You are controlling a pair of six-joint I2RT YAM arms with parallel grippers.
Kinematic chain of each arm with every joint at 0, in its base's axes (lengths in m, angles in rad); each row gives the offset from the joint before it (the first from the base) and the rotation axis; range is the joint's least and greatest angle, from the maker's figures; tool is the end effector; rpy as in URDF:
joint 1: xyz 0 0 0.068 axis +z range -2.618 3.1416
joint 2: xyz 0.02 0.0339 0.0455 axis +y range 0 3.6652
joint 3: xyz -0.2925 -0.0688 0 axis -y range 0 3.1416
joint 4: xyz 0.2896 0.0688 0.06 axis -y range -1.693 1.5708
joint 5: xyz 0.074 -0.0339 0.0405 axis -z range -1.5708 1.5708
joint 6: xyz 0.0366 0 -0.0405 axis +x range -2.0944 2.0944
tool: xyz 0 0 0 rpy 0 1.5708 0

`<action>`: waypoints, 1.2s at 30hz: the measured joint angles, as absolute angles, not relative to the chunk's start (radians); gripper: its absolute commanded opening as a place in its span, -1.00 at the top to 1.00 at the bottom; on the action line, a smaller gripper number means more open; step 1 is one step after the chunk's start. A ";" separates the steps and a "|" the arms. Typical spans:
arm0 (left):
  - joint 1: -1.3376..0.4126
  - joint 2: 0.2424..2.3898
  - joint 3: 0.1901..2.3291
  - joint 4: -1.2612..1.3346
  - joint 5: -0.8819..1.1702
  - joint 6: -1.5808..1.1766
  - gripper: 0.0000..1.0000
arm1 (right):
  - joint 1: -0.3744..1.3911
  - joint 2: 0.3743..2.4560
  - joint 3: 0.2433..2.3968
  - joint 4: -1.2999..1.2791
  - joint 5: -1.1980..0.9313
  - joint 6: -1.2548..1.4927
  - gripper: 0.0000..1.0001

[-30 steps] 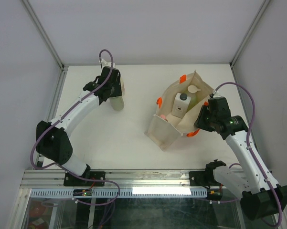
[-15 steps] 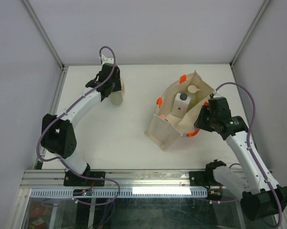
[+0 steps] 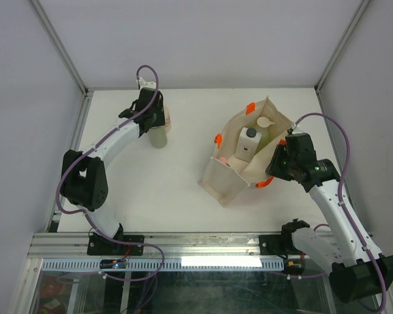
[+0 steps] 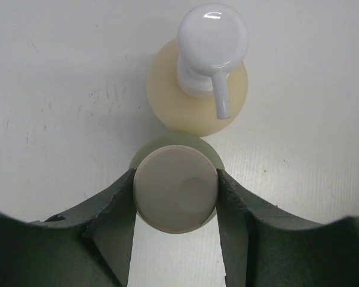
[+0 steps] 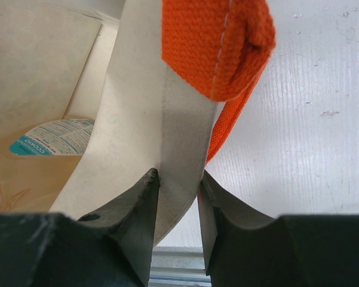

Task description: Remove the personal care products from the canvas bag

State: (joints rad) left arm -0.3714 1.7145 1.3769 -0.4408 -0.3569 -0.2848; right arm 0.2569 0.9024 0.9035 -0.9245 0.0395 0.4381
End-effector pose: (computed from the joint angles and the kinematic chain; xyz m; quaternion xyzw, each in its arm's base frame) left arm 0.4073 -0.1449 0.2876 -0.0291 0.9100 0.0326 0.4123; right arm 0.1889 0.0481 0.3152 0.0920 0.9434 0.0907 0.3054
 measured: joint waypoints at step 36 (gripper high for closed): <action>-0.748 1.461 1.498 -0.501 -0.083 -0.589 -0.66 | 0.257 0.909 0.903 -0.925 0.018 0.432 0.32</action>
